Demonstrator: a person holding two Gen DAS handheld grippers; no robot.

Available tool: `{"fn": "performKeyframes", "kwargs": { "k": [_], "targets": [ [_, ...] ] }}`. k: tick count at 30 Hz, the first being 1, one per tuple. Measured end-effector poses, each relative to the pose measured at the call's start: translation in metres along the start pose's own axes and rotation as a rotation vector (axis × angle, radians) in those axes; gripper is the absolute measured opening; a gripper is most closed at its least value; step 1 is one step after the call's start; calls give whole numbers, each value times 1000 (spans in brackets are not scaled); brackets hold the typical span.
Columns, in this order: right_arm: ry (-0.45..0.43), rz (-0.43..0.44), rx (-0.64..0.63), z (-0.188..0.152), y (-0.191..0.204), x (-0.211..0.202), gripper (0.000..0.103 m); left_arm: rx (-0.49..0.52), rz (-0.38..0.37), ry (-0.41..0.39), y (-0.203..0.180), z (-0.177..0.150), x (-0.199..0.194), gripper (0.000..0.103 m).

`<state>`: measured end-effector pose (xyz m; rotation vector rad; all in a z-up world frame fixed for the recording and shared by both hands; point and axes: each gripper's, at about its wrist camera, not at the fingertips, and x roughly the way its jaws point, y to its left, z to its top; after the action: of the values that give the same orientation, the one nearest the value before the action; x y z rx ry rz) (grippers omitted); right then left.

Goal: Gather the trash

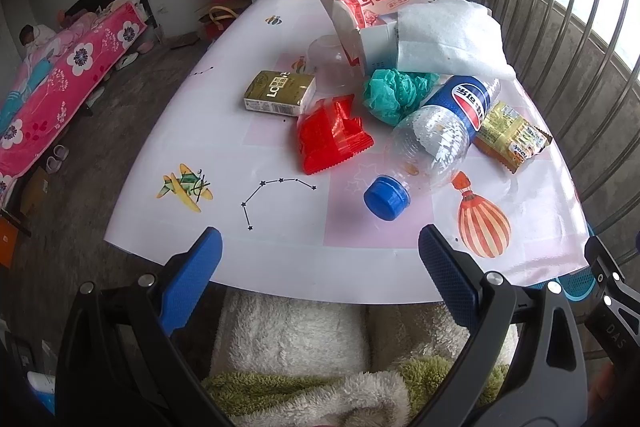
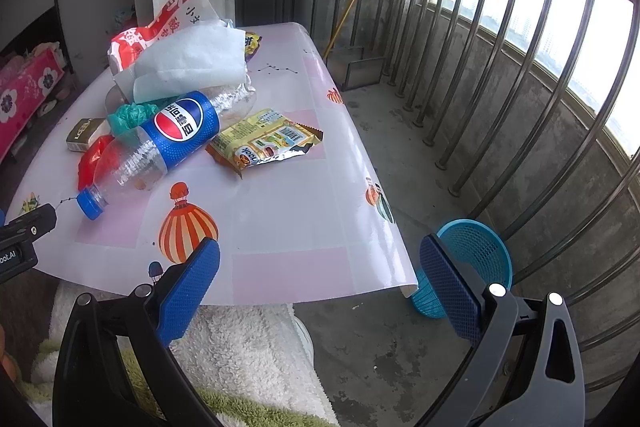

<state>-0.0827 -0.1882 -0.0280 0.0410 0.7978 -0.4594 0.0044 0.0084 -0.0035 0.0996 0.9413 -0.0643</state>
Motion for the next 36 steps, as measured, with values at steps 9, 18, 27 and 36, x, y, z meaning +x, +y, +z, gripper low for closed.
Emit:
{"fn": "performKeyframes", "kwargs": {
  "k": [9, 18, 27, 36],
  "targets": [
    [-1, 3, 0, 1, 2, 1, 98, -8, 8, 4, 3, 0, 2, 94],
    [2, 13, 0, 2, 2, 5, 98, -17, 24, 15, 5, 2, 7, 94],
    [15, 16, 10, 8, 3, 17, 98, -16, 38, 9, 9, 10, 19, 94],
    [11, 114, 29, 25, 9, 36, 98, -43, 45, -23, 28, 24, 37, 94]
  ]
}}
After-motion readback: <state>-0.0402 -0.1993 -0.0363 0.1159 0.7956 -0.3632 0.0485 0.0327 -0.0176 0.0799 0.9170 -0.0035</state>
